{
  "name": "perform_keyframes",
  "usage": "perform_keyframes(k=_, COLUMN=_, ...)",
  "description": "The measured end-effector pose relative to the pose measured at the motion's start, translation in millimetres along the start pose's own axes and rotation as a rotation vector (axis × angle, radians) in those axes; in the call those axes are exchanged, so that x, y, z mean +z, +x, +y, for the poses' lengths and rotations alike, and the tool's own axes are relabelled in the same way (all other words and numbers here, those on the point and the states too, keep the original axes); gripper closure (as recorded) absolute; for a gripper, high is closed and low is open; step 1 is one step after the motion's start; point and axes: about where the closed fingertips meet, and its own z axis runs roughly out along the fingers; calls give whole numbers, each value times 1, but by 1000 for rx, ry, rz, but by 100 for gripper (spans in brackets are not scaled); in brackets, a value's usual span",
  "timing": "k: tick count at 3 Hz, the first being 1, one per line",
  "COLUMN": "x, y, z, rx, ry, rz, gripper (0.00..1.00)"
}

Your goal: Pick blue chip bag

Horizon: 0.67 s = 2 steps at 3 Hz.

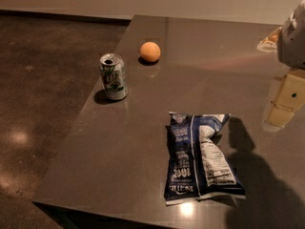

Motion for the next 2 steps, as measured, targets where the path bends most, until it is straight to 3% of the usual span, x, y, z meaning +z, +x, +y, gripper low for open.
perform_keyframes(k=2, x=33, y=-16, z=33, rx=-220, ry=-77, rz=-12, gripper=0)
